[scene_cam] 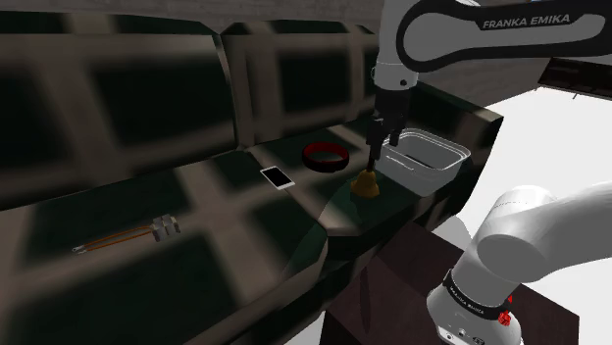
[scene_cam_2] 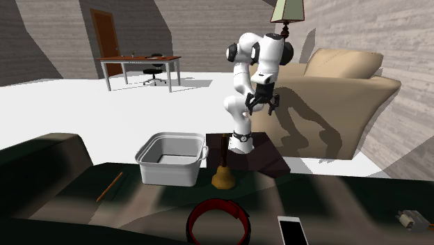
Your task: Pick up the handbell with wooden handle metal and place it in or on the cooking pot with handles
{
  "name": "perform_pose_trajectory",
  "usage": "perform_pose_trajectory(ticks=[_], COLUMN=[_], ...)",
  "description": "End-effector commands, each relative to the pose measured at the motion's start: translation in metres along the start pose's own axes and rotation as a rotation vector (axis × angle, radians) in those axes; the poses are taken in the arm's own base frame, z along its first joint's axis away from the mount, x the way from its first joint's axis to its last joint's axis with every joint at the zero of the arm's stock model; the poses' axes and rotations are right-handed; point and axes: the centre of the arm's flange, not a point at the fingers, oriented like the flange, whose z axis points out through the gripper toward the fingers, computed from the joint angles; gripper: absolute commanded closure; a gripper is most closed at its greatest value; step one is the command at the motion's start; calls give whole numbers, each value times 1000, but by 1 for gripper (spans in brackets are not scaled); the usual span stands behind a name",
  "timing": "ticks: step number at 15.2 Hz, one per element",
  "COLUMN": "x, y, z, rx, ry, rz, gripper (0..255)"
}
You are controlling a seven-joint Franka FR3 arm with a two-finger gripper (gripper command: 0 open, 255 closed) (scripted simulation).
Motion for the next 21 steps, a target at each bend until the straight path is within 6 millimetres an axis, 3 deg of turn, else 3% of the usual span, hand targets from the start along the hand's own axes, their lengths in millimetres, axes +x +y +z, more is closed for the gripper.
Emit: perform_pose_trajectory(ticks=[1,6,11,16,21], x=[0,-31,-44,-39,-15], y=[0,63,126,186,241], z=[0,44,96,152,208], rx=[0,56,112,169,225], ry=[0,210,421,631,841], rz=[0,-118,-237,-355,-473], gripper=[0,0,0,0,0])
